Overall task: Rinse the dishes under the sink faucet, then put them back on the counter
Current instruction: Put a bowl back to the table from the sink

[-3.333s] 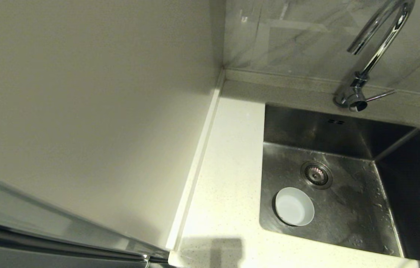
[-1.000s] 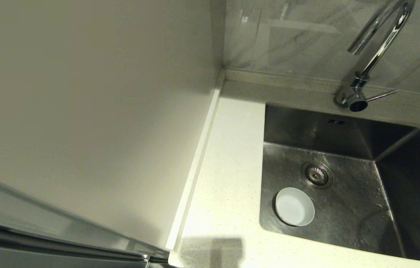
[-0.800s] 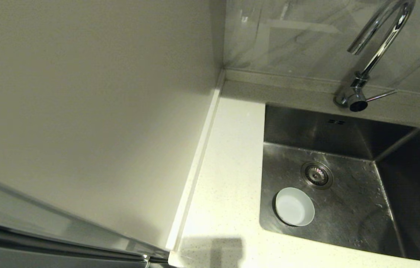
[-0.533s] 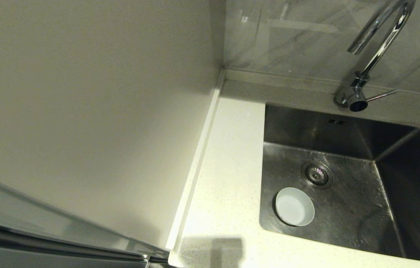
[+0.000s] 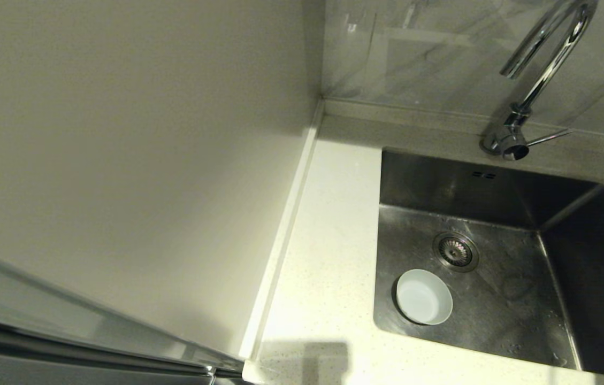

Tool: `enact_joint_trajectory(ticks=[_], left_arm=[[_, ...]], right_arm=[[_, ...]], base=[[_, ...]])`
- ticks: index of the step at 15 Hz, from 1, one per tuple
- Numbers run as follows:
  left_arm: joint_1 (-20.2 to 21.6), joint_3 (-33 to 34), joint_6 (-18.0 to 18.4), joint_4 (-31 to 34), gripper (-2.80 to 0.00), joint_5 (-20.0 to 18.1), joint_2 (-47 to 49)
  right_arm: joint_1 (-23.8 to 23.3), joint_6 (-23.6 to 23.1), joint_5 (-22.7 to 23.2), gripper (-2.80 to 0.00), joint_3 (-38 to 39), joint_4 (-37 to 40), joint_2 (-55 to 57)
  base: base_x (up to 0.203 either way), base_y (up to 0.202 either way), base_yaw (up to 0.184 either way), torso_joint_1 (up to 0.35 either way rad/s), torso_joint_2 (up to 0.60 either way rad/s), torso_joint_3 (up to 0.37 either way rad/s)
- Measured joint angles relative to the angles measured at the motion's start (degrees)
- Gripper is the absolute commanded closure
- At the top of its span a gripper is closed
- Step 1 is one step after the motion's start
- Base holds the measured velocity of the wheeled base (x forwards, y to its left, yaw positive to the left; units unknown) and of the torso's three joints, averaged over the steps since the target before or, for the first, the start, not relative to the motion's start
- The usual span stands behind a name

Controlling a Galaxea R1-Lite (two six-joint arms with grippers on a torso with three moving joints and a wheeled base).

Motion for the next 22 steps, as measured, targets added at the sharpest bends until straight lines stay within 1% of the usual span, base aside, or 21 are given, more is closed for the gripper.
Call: enact_joint_trajectory(ticks=[2,5,6,7,9,11,12,13,14,15,17,18,20,22], left_arm=[[0.0,0.0,0.0,0.0,0.00,0.0,0.0],[0.0,0.0,0.0,0.0,0.00,0.0,0.0],[0.0,0.0,0.0,0.0,0.00,0.0,0.0],[0.0,0.0,0.0,0.0,0.00,0.0,0.0],[0.0,0.0,0.0,0.0,0.00,0.0,0.0],[0.0,0.0,0.0,0.0,0.00,0.0,0.0],[0.0,0.0,0.0,0.0,0.00,0.0,0.0],[0.0,0.0,0.0,0.0,0.00,0.1,0.0],[0.0,0.0,0.0,0.0,0.00,0.0,0.0],[0.0,0.0,0.0,0.0,0.00,0.0,0.0],[0.0,0.0,0.0,0.0,0.00,0.0,0.0],[0.0,0.0,0.0,0.0,0.00,0.0,0.0],[0.0,0.0,0.0,0.0,0.00,0.0,0.0],[0.0,0.0,0.0,0.0,0.00,0.0,0.0]], right_arm=[[11.6,1.7,-6.3,-2.80,3.7,-0.1,-2.9],[29.2,8.3,-19.9,-2.80,9.9,-0.3,-3.5],[33.3,11.0,-25.0,-2.80,13.0,-0.7,-2.3],[35.8,13.5,-29.3,-2.80,15.4,-1.8,-0.5],[38.2,17.0,-35.5,-2.80,18.6,-5.0,4.3],[39.1,18.3,-40.7,-2.80,20.1,-9.4,9.5],[39.2,18.9,-42.6,-2.80,20.4,-11.6,11.9],[39.3,20.4,-43.5,-2.80,20.5,-13.0,13.9],[39.3,22.0,-44.0,-2.80,20.6,-13.3,15.5],[39.2,22.4,-44.8,-2.80,20.6,-13.3,16.5],[38.4,22.5,-47.0,-2.80,21.1,-13.2,17.2],[38.0,22.2,-47.1,-2.80,21.7,-13.1,17.1],[37.1,20.6,-46.3,-2.80,22.2,-12.9,15.8],[36.9,19.2,-42.9,-2.80,22.1,-12.7,13.7]], base=[[0.000,0.000,0.000,0.000,0.00,0.000],[0.000,0.000,0.000,0.000,0.00,0.000],[0.000,0.000,0.000,0.000,0.00,0.000],[0.000,0.000,0.000,0.000,0.00,0.000],[0.000,0.000,0.000,0.000,0.00,0.000],[0.000,0.000,0.000,0.000,0.00,0.000],[0.000,0.000,0.000,0.000,0.00,0.000],[0.000,0.000,0.000,0.000,0.00,0.000],[0.000,0.000,0.000,0.000,0.00,0.000],[0.000,0.000,0.000,0.000,0.00,0.000],[0.000,0.000,0.000,0.000,0.00,0.000],[0.000,0.000,0.000,0.000,0.00,0.000],[0.000,0.000,0.000,0.000,0.00,0.000],[0.000,0.000,0.000,0.000,0.00,0.000]])
